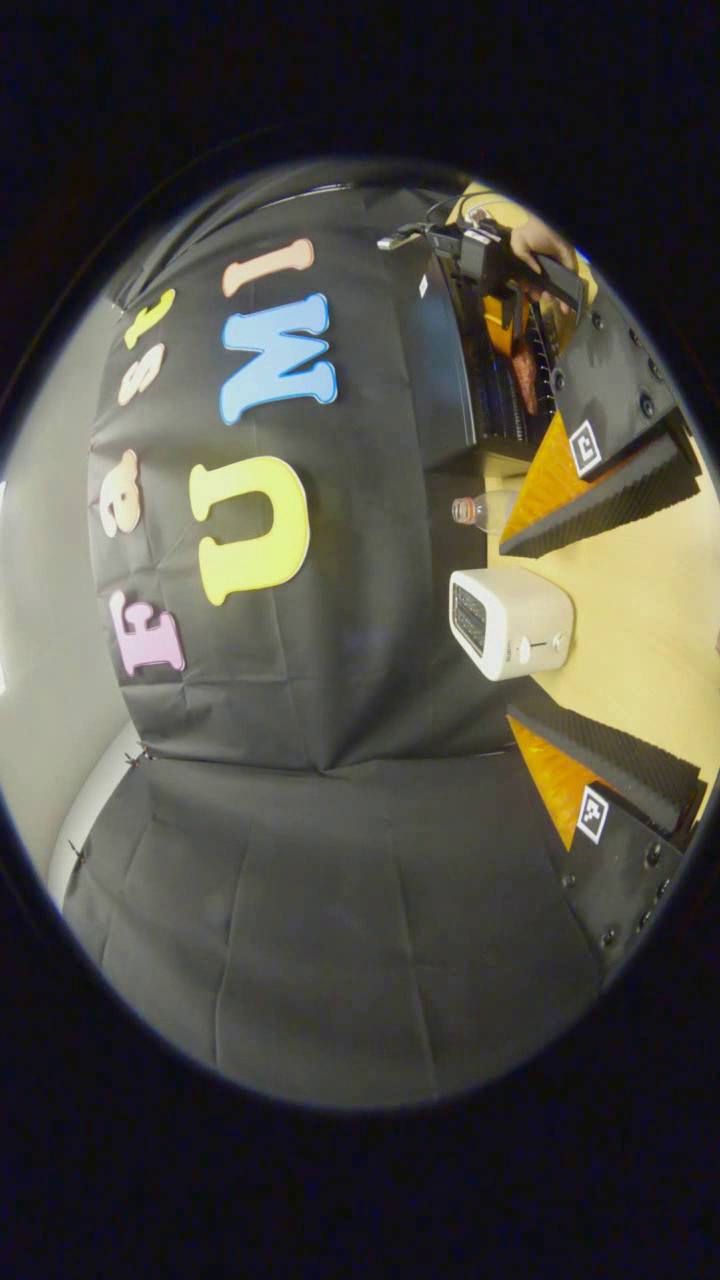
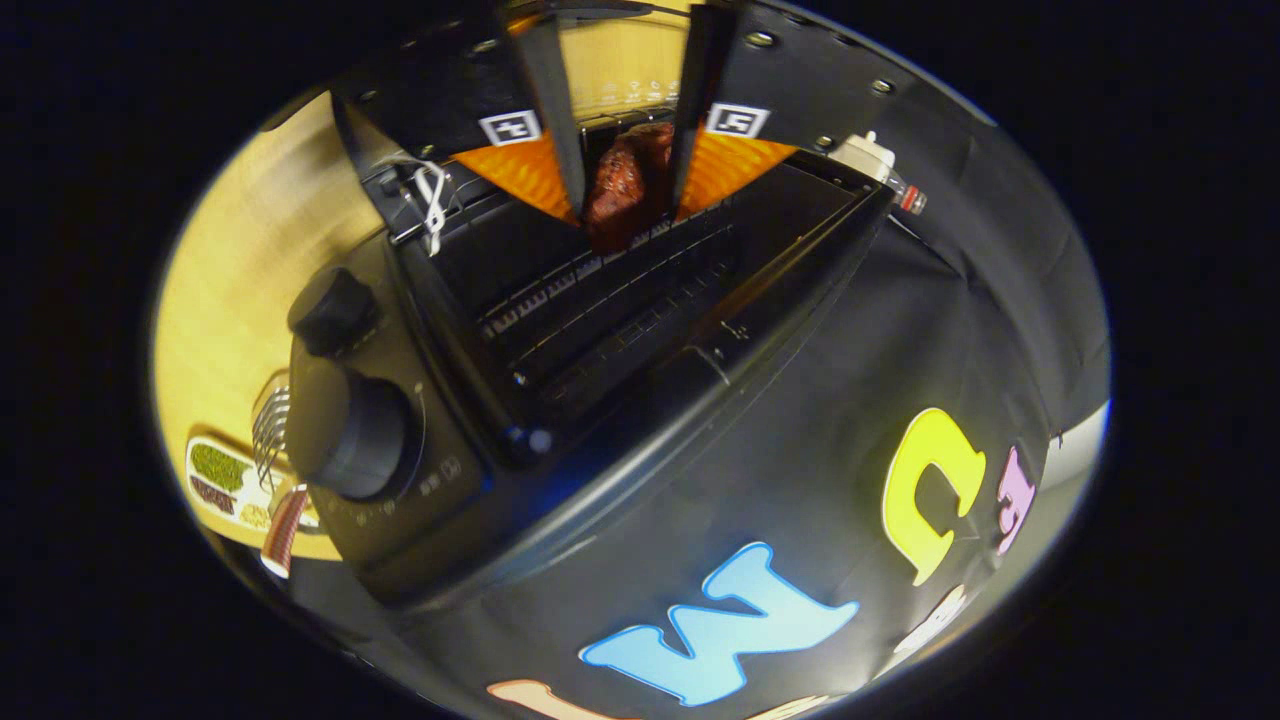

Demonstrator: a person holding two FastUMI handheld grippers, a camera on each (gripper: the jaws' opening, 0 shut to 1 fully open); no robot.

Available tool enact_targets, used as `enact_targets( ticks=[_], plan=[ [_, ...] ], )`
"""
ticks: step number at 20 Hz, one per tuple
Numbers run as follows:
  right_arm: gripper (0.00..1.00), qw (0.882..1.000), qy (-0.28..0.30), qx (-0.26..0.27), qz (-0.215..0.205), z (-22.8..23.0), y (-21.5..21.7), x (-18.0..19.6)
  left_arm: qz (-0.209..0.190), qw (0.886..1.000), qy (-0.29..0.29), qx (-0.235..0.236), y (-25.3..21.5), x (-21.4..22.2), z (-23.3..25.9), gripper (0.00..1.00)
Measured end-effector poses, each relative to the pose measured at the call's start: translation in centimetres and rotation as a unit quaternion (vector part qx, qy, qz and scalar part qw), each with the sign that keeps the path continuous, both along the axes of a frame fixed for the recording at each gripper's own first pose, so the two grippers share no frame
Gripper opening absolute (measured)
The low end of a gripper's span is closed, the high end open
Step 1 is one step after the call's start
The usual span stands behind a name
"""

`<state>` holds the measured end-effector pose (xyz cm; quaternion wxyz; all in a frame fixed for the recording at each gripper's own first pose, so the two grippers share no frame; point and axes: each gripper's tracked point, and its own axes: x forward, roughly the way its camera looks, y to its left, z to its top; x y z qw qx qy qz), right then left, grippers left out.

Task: Open the electric oven with the left hand, put the food in, and close the electric oven.

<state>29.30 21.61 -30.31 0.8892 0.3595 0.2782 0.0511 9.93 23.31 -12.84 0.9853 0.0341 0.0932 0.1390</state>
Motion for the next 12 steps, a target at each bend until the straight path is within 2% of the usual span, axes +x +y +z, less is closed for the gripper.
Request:
enact_targets(
  ticks=[1,2,3,4,12],
  plan=[
    [0.48,1.0,-0.008,-0.014,0.001,0.4,-0.3,0.0,0.0,1.0,-0.001,-0.001,-0.2,-0.1,0.2,1.0],
    [0.73,1.0,-0.015,-0.025,0.002,0.6,-0.6,0.1,-0.001,1.0,-0.002,-0.002,-0.4,-0.2,0.3,1.0],
    [0.91,0.999,-0.019,-0.036,0.004,1.0,-1.0,-0.1,-0.002,1.0,-0.003,-0.002,-0.6,-0.2,0.3,1.0],
    [0.96,0.999,-0.022,-0.045,0.005,1.2,-1.3,-0.3,-0.003,1.0,-0.004,-0.002,-0.9,-0.3,0.3,1.0],
    [0.97,0.99,-0.062,-0.12,0.042,5.6,-4.1,-5.0,-0.033,0.999,-0.012,-0.021,-5.8,-0.4,0.8,1.0]
  ],
)
